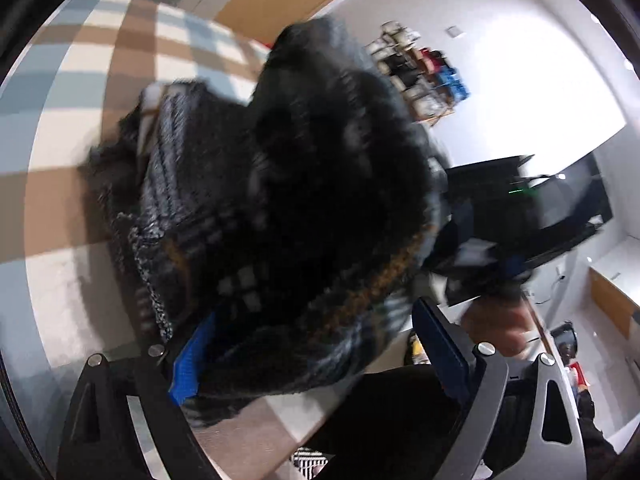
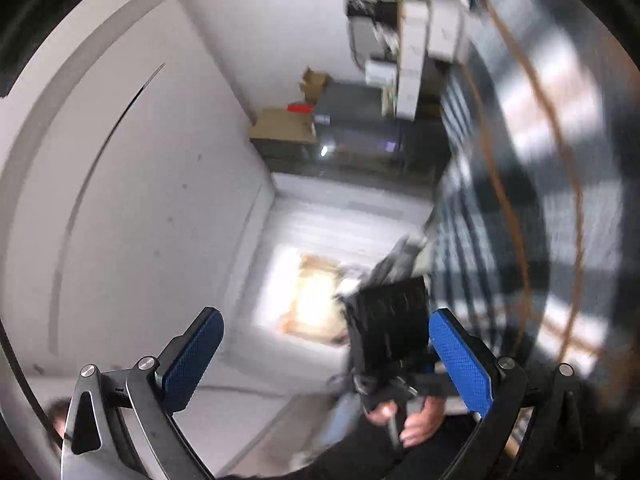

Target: Fold large clothes

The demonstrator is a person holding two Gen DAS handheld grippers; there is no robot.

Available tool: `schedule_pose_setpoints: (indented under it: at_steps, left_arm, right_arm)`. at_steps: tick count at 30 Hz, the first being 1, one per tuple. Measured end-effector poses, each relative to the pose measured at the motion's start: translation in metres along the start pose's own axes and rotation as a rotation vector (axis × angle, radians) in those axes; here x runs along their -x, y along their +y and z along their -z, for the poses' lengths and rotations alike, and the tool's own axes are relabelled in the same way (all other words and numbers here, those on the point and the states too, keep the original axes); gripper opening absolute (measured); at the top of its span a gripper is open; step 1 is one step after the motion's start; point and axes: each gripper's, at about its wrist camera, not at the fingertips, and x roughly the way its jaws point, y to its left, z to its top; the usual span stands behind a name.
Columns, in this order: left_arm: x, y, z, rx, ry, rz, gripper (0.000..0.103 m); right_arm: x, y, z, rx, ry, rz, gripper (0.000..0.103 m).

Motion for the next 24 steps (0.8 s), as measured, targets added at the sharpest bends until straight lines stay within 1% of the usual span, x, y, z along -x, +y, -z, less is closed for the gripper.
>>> schedule_pose_setpoints:
  at_steps: [1,2,3,4,5,6,7,8,9,10,12,14,15,17,18,20,21,22,24]
  left_arm:
    - [-0.001,0.000,0.000,-0.002,-0.002,-0.008,0.089]
    - [-0.002,-0.003,0.001,-0.009,-0.005,-0.015,0.089]
    - [-0.002,-0.005,0.001,-0.020,-0.006,-0.023,0.089]
    - [-0.003,-0.008,0.001,-0.030,-0.008,-0.030,0.089]
    - [-0.004,-0.009,0.002,-0.035,-0.012,-0.036,0.089]
    - [-0.005,-0.010,0.002,-0.035,-0.009,-0.044,0.089]
    - [-0.004,-0.010,0.001,-0.033,-0.007,-0.049,0.089]
    - [-0.004,-0.010,0.001,-0.028,-0.008,-0.047,0.089]
    - [-0.002,-0.010,-0.001,-0.016,-0.011,-0.042,0.089]
    - [-0.002,-0.010,-0.001,-0.007,-0.014,-0.040,0.089]
    - [0.001,-0.008,0.004,-0.008,-0.011,-0.044,0.089]
    - [0.006,-0.005,0.009,-0.024,-0.010,-0.056,0.089]
    - [0.009,-0.005,0.011,-0.031,-0.007,-0.064,0.089]
    - [0.013,-0.005,0.013,-0.038,-0.003,-0.082,0.089]
    - [0.017,-0.005,0.013,-0.025,0.005,-0.070,0.089]
    - [0.032,0.003,0.013,0.054,-0.008,0.018,0.089]
    - [0.044,0.004,0.013,0.080,-0.021,0.080,0.089]
    - [0.053,0.002,0.012,0.079,-0.035,0.125,0.089]
    - [0.074,-0.012,0.017,0.002,-0.065,0.198,0.089]
  right_arm:
    - [0.006,0.012,-0.003,0.040,-0.017,0.024,0.103]
    - [0.012,0.026,-0.008,0.081,-0.039,0.068,0.103]
    - [0.013,0.036,-0.014,0.114,-0.047,0.131,0.103]
    - [0.012,0.044,-0.019,0.140,-0.043,0.207,0.103]
    - [0.009,0.053,-0.029,0.169,-0.034,0.319,0.103]
    - [0.004,0.059,-0.039,0.184,-0.021,0.409,0.103]
    - [-0.003,0.063,-0.049,0.195,0.006,0.490,0.103]
    - [-0.015,0.064,-0.063,0.198,0.055,0.588,0.103]
    - [-0.025,0.062,-0.071,0.187,0.082,0.639,0.103]
    - [-0.037,0.058,-0.083,0.162,0.125,0.646,0.103]
    - [-0.055,0.045,-0.095,0.095,0.203,0.586,0.103]
    - [-0.074,0.023,-0.102,-0.008,0.252,0.535,0.103]
    - [-0.082,0.012,-0.104,-0.041,0.268,0.546,0.103]
    - [-0.102,-0.017,-0.104,-0.119,0.302,0.604,0.103]
    - [-0.106,-0.031,-0.101,-0.147,0.317,0.629,0.103]
    - [-0.117,-0.055,-0.097,-0.190,0.331,0.680,0.103]
    - [-0.118,-0.060,-0.098,-0.195,0.309,0.684,0.103]
    - [-0.118,-0.060,-0.101,-0.200,0.288,0.679,0.103]
    - [-0.112,-0.058,-0.104,-0.225,0.247,0.648,0.103]
